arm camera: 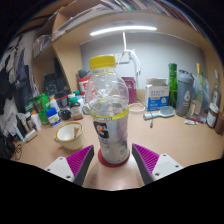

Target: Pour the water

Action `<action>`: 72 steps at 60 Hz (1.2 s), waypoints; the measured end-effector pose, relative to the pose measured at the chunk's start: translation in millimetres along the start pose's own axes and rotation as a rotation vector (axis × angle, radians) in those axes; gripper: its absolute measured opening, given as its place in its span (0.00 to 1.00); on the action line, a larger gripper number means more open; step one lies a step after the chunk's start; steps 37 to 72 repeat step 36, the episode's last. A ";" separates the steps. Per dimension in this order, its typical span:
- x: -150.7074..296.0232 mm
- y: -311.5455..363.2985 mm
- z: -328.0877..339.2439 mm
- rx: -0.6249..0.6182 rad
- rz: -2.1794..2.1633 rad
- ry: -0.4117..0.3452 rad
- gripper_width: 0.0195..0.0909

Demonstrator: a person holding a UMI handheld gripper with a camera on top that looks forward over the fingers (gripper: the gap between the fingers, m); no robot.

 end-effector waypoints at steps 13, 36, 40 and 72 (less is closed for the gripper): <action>3.0 3.2 111.8 -0.054 -0.025 0.052 0.91; 54.7 18.9 320.9 -0.116 -0.051 -0.002 0.91; 54.7 18.9 320.9 -0.116 -0.051 -0.002 0.91; 54.7 18.9 320.9 -0.116 -0.051 -0.002 0.91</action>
Point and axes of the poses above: the point between the fingertips, and its own axes, seen from behind it with the camera up: y to the left, x up, z backward, against the way the camera looks, the point moved 7 cm from there along z, backward, against the way the camera looks, and after that the axes turned 11 degrees about z, right-handed, at the moved point
